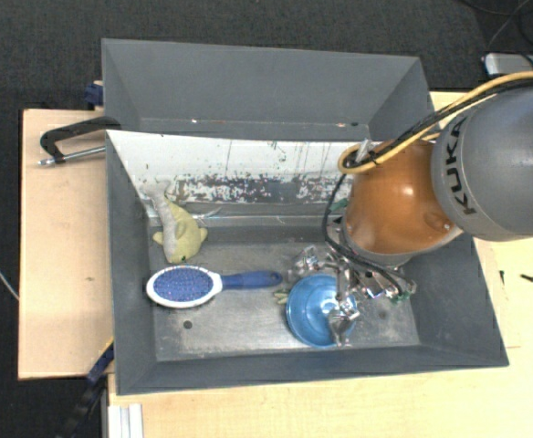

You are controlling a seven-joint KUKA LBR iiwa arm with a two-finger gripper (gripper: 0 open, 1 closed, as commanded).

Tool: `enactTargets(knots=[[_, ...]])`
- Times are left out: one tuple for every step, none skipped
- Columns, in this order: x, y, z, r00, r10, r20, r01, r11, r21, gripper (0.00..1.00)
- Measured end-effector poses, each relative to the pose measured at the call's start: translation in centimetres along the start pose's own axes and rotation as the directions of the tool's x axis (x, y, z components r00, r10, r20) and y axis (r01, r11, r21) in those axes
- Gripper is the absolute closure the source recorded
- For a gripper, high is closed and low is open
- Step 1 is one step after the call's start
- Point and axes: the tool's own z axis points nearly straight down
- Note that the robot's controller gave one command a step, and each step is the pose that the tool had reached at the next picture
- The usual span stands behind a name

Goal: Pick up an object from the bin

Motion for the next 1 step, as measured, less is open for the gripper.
enactTargets(knots=[[-0.87,-2.22,0.90,0.966,0.255,-0.049,-0.256,0.967,-0.014,0.00]])
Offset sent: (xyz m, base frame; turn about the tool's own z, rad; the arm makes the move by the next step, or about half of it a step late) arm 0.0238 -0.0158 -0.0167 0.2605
